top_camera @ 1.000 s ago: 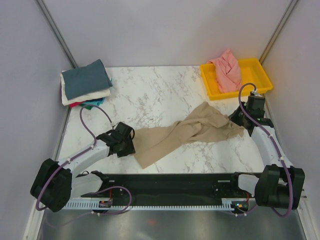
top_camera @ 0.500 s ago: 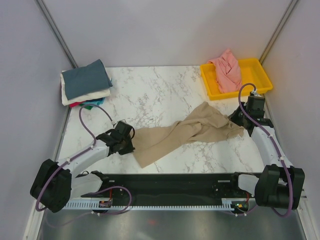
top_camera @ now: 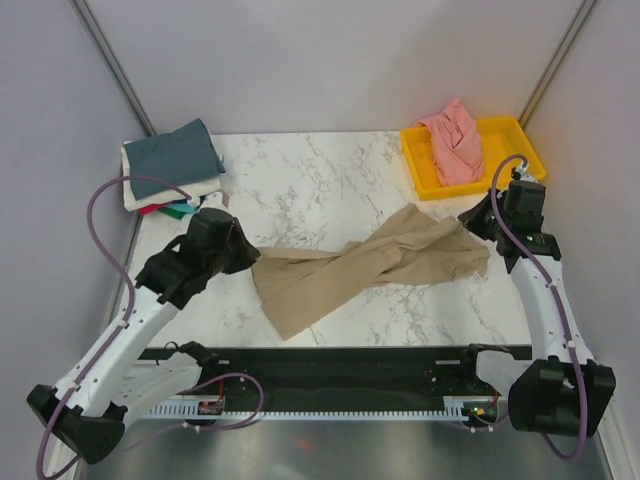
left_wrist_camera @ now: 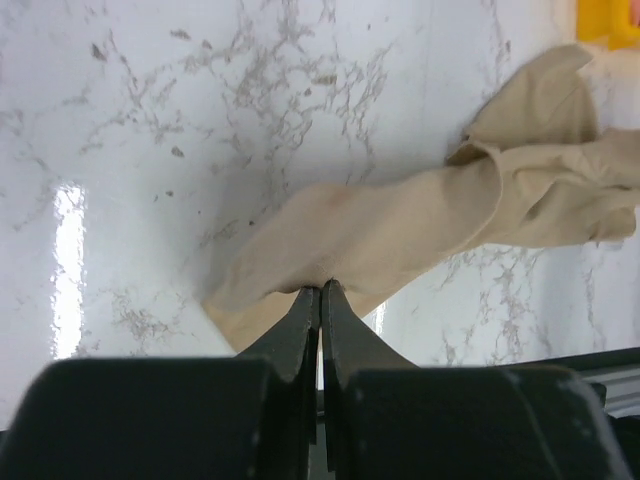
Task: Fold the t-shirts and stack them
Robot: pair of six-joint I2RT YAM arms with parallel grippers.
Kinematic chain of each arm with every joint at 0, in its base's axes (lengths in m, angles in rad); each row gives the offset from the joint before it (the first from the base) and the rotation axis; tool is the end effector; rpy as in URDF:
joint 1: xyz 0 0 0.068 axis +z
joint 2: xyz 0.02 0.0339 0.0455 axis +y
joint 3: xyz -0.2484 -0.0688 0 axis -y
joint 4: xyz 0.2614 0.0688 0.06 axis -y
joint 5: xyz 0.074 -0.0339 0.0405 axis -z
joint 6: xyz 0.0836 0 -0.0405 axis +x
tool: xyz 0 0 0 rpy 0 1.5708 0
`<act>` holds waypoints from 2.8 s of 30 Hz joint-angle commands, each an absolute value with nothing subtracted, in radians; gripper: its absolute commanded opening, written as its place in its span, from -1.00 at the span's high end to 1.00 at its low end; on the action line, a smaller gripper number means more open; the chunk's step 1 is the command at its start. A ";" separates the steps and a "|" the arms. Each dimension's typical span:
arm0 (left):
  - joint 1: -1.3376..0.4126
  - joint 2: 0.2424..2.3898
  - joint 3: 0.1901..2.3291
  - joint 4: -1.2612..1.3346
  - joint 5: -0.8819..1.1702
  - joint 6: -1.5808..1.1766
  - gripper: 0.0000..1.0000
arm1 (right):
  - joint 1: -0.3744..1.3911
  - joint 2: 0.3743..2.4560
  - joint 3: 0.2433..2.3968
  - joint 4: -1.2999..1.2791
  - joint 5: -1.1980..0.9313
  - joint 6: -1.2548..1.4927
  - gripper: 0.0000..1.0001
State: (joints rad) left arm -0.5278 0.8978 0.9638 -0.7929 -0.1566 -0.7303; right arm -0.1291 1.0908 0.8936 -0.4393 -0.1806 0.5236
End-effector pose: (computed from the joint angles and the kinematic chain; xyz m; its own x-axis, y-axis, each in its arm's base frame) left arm 0.2131 -0.1091 0.2808 -0.6924 -0.3591 -0.6258 -0.0874 0.9027 -0.4213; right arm 0.2985 -0.0236 0.2486 -0.5188 0.5633 -0.6431 0.2803 0.8227 0.4946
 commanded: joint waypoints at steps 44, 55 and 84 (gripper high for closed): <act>-0.425 0.973 0.663 -0.585 0.175 -0.705 -0.07 | -0.132 0.976 0.896 -0.477 -0.153 0.491 1.00; -0.532 0.916 0.489 -0.512 0.106 -0.782 -0.10 | -0.130 0.982 0.877 -0.479 -0.163 0.479 1.00; -0.549 0.894 0.423 -0.448 0.089 -0.778 0.33 | -0.130 0.992 0.851 -0.471 -0.161 0.469 1.00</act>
